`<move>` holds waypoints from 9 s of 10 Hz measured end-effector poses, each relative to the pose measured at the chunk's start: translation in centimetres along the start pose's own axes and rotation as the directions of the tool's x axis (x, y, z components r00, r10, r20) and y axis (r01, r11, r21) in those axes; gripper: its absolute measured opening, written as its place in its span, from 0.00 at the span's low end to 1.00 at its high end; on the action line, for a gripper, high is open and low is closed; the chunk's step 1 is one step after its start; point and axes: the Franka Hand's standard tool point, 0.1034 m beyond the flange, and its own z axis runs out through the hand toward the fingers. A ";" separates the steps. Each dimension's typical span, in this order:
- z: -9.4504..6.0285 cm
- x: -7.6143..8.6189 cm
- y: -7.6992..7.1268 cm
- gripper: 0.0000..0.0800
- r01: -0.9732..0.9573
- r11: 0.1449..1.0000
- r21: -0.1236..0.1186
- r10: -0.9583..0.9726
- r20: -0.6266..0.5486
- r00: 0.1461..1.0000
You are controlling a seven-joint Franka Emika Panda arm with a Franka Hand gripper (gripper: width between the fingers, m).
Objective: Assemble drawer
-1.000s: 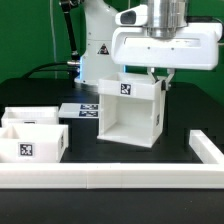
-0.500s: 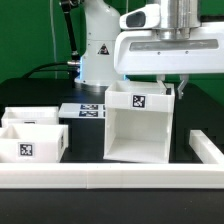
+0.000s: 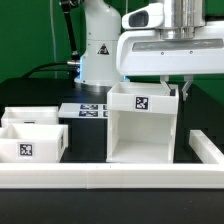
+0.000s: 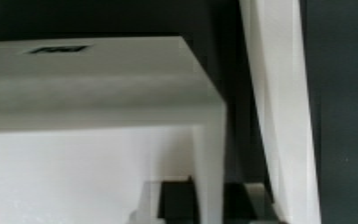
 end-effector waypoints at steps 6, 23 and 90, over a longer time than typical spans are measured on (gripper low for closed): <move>-0.2 4.7 0.5 0.05 -0.516 0.854 0.069 0.515 0.027 0.857; 0.4 8.3 -2.6 0.05 -0.945 0.322 0.053 0.928 0.180 0.327; 5.9 3.8 19.0 0.05 0.273 0.958 -0.091 -0.269 0.054 0.962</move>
Offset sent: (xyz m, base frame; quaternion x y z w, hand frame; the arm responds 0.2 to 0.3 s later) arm 0.0422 -0.0226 -0.0032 0.0169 -0.0183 0.2339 0.9719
